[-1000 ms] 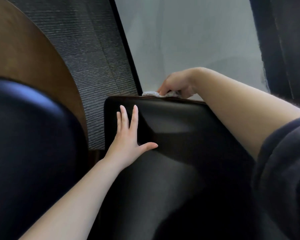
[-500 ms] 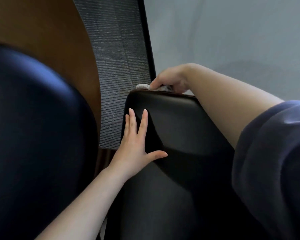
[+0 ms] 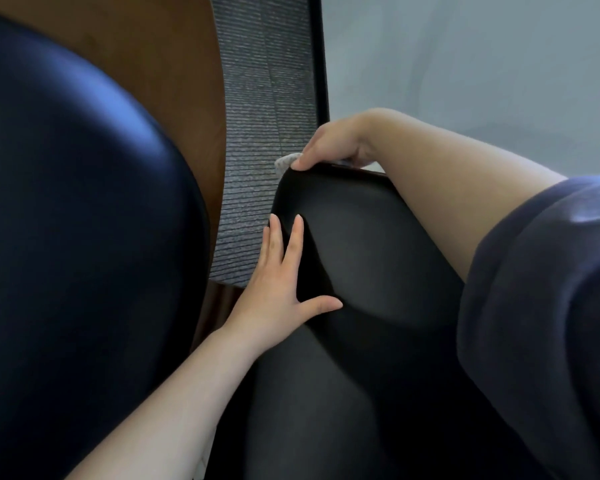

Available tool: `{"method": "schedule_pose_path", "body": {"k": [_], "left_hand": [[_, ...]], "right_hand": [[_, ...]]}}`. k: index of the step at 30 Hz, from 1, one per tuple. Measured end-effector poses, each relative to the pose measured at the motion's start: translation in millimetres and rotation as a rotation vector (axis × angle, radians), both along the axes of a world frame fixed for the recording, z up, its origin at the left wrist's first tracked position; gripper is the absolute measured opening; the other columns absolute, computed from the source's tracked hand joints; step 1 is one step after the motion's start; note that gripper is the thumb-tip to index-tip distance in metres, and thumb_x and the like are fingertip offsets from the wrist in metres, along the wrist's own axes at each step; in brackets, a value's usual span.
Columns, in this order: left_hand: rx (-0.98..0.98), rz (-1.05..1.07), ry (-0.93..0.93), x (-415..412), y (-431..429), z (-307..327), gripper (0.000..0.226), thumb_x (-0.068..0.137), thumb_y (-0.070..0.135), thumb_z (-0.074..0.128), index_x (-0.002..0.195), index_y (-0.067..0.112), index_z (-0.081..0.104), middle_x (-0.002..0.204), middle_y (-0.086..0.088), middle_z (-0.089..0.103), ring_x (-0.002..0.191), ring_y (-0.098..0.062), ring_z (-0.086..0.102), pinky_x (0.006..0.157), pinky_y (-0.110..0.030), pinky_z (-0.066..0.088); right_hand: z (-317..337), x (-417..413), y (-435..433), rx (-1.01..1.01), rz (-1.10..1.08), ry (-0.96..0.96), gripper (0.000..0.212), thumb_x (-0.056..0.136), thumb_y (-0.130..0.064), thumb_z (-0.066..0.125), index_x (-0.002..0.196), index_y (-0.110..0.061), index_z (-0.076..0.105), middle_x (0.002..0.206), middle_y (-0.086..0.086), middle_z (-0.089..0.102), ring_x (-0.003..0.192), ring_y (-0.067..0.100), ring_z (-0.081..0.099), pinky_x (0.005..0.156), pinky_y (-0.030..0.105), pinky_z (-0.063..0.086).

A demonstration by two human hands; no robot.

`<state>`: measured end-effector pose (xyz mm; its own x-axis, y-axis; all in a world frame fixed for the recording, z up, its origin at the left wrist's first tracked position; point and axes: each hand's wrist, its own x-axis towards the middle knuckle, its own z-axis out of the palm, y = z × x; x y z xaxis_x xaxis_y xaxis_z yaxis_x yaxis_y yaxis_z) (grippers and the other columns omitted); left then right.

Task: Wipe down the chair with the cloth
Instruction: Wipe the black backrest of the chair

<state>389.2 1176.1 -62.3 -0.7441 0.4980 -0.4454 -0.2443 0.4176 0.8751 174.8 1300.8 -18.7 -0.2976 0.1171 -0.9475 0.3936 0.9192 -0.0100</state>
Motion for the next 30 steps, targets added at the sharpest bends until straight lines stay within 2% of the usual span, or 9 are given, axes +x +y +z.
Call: {"method": "schedule_pose_path", "body": {"k": [4, 7, 12, 15, 19, 22, 25, 27, 30], "left_hand": [[0.032, 0.018, -0.035, 6, -7, -9, 0.119, 0.074, 0.063, 0.066, 0.15, 0.038, -0.022, 0.157, 0.004, -0.033, 0.146, -0.011, -0.024, 0.122, -0.034, 0.003], [0.062, 0.104, -0.079, 9, -15, -16, 0.105, 0.081, 0.056, 0.066, 0.155, 0.034, -0.006, 0.163, 0.007, -0.015, 0.148, -0.005, -0.008, 0.116, -0.022, 0.005], [-0.015, 0.335, 0.001, -6, -31, -22, 0.056, 0.093, 0.03, 0.063, 0.144, 0.015, 0.045, 0.149, 0.0, 0.044, 0.138, -0.012, 0.038, 0.112, -0.02, 0.024], [0.084, 0.536, -0.17, -34, -34, -11, 0.05, 0.092, 0.022, 0.065, 0.139, 0.013, 0.052, 0.14, -0.001, 0.054, 0.131, -0.014, 0.049, 0.112, -0.029, 0.035], [0.442, 0.806, -0.54, -84, -34, 22, 0.059, 0.093, 0.027, 0.065, 0.145, 0.013, 0.042, 0.142, -0.002, 0.052, 0.129, -0.014, 0.05, 0.109, -0.033, 0.038], [0.563, 0.84, -0.636, -112, -37, 36, 0.026, 0.094, 0.026, 0.064, 0.118, 0.021, 0.059, 0.121, 0.0, 0.067, 0.112, -0.015, 0.064, 0.101, -0.041, 0.049], [0.473, 0.845, -0.581, -125, -37, 32, 0.02, 0.092, 0.018, 0.065, 0.112, 0.016, 0.064, 0.112, -0.002, 0.07, 0.103, -0.018, 0.068, 0.095, -0.042, 0.054], [0.304, 0.812, -0.504, -128, -38, 24, 0.023, 0.092, 0.018, 0.065, 0.115, 0.014, 0.063, 0.113, -0.001, 0.068, 0.103, -0.019, 0.067, 0.093, -0.04, 0.054], [-0.085, 0.682, -0.283, -126, -40, 0, 0.019, 0.092, 0.02, 0.06, 0.11, 0.016, 0.061, 0.112, -0.002, 0.064, 0.104, -0.023, 0.062, 0.089, -0.037, 0.053]], "right_hand": [[-9, 3, -13, 0.031, 0.143, 0.052, 0.066, 0.087, -0.04, 0.069, 0.143, -0.013, 0.047, 0.141, 0.009, 0.049, 0.125, 0.031, 0.049, 0.107, 0.049, 0.041], [-10, 8, -12, -0.021, 0.135, 0.151, 0.054, 0.087, -0.034, 0.071, 0.136, -0.017, 0.056, 0.133, 0.002, 0.054, 0.123, 0.023, 0.05, 0.107, 0.04, 0.04], [5, 13, -7, -0.157, 0.042, 0.478, 0.012, 0.094, -0.019, 0.06, 0.1, -0.027, 0.067, 0.087, -0.008, 0.063, 0.084, 0.008, 0.058, 0.065, 0.018, 0.043], [25, 14, -10, -0.305, -0.211, 0.545, 0.013, 0.095, -0.015, 0.061, 0.09, -0.024, 0.067, 0.086, -0.006, 0.065, 0.081, 0.01, 0.062, 0.067, 0.021, 0.049], [50, 21, -19, -0.437, -0.355, 0.525, 0.011, 0.095, -0.018, 0.061, 0.086, -0.022, 0.067, 0.093, 0.002, 0.067, 0.09, 0.019, 0.065, 0.077, 0.034, 0.053], [61, 29, -23, -0.441, -0.312, 0.519, 0.009, 0.093, -0.016, 0.064, 0.085, -0.02, 0.065, 0.09, -0.001, 0.067, 0.084, 0.013, 0.064, 0.07, 0.026, 0.053], [63, 34, -22, -0.394, -0.288, 0.556, 0.004, 0.092, -0.015, 0.065, 0.093, -0.016, 0.068, 0.1, 0.002, 0.069, 0.087, 0.01, 0.065, 0.082, 0.021, 0.055], [64, 34, -15, -0.217, -0.083, 0.548, 0.027, 0.094, -0.026, 0.063, 0.119, -0.015, 0.065, 0.12, 0.003, 0.066, 0.103, 0.011, 0.063, 0.087, 0.016, 0.049], [60, 40, 2, 0.123, 0.353, 0.278, 0.067, 0.097, -0.053, 0.048, 0.15, -0.015, 0.034, 0.151, 0.007, 0.043, 0.137, 0.026, 0.041, 0.111, 0.034, 0.033]]}}
